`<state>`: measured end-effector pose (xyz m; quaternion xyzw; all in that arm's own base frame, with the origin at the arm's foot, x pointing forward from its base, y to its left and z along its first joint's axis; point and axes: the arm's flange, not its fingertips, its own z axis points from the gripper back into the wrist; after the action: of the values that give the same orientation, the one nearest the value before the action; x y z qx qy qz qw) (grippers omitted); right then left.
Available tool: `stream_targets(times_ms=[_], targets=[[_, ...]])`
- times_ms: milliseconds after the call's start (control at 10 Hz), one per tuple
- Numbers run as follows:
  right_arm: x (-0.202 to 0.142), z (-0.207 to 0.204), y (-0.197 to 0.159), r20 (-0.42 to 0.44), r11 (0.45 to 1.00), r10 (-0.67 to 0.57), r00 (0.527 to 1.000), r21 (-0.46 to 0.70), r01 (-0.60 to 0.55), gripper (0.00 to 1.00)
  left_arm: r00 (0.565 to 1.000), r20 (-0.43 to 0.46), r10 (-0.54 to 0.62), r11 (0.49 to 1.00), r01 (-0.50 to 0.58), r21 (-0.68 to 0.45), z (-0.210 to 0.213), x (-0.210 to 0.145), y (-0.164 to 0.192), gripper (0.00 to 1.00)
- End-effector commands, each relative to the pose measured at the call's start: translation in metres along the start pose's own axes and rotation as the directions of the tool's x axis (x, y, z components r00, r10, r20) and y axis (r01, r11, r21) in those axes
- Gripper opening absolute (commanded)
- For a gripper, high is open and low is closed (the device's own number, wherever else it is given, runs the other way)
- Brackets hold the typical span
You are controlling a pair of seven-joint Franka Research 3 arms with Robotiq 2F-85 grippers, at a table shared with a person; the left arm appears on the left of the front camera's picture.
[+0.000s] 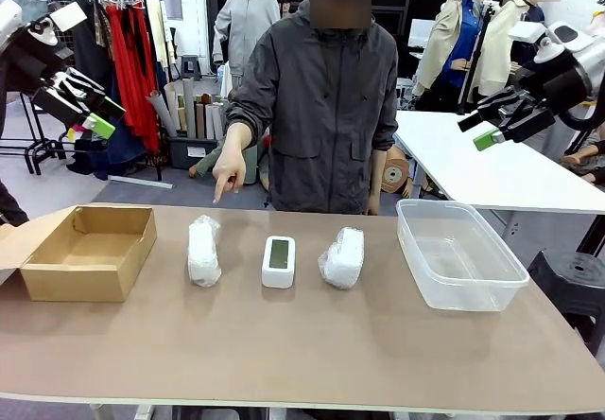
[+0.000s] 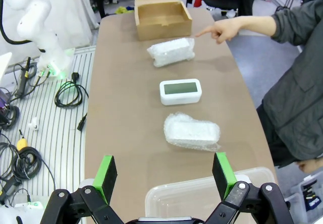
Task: Separate and place wrapped and unwrapped clocks.
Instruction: Pick up the Digital clock indicated by the person.
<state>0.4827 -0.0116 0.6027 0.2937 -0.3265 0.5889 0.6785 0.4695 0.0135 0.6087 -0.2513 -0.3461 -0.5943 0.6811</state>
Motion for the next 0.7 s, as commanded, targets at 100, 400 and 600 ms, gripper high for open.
stream_targets(times_ms=[100,400,600], targets=[[0.0006,0.0000,0.0002,0.002,1.000,0.003,1.000,0.002,-0.003,1.00,1.000,-0.004,-0.005,1.000,0.005,-0.004,0.0008,-0.0007,-0.0011,1.00],[0.0006,0.0000,0.0002,0.002,1.000,0.003,1.000,0.002,-0.003,1.00,1.000,-0.004,-0.005,1.000,0.005,-0.004,0.0008,-0.0007,-0.0011,1.00],[0.0006,0.0000,0.0002,0.002,1.000,0.003,1.000,0.002,-0.003,1.00,1.000,-0.004,-0.005,1.000,0.005,-0.004,0.0008,-0.0007,-0.0011,1.00]])
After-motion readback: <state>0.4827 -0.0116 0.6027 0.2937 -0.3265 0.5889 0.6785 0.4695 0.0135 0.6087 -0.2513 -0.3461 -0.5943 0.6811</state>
